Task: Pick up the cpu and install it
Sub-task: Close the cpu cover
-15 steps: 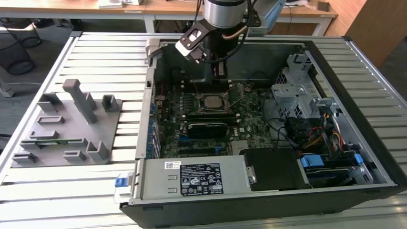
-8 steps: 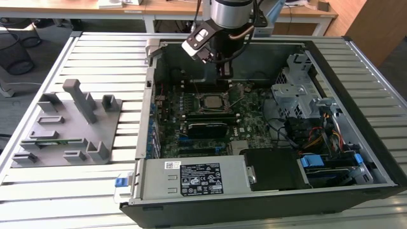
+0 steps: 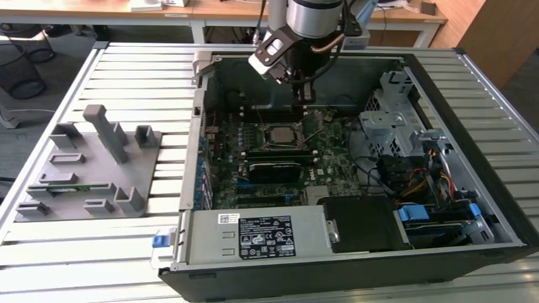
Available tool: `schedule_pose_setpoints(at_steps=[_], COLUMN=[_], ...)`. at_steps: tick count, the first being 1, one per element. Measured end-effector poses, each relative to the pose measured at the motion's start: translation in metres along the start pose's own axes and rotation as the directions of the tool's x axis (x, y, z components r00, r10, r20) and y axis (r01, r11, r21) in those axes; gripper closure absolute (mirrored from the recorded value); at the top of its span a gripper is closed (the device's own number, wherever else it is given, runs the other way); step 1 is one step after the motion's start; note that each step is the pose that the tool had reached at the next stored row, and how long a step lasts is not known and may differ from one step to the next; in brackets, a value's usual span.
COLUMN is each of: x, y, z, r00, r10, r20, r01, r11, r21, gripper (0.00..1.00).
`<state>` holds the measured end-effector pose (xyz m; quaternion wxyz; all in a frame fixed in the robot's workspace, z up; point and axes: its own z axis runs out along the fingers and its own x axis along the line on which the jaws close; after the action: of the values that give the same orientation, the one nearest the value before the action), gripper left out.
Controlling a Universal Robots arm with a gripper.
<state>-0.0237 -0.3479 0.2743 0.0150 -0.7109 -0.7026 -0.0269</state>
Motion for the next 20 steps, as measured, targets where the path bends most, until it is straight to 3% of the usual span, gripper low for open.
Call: schedule_pose_setpoints(at_steps=[14,20], x=[-0.0120,-0.0130], y=[0.0069,0.0175], z=[-0.0005,-0.0004], r00=[1.0000,1.0000], r10=[0.002,0.002], r20=[0.0000,0.0001], r01=[-0.002,-0.002], r11=[1.0000,1.0000], r21=[-0.0001,-0.0001], gripper=[0.89,0.89])
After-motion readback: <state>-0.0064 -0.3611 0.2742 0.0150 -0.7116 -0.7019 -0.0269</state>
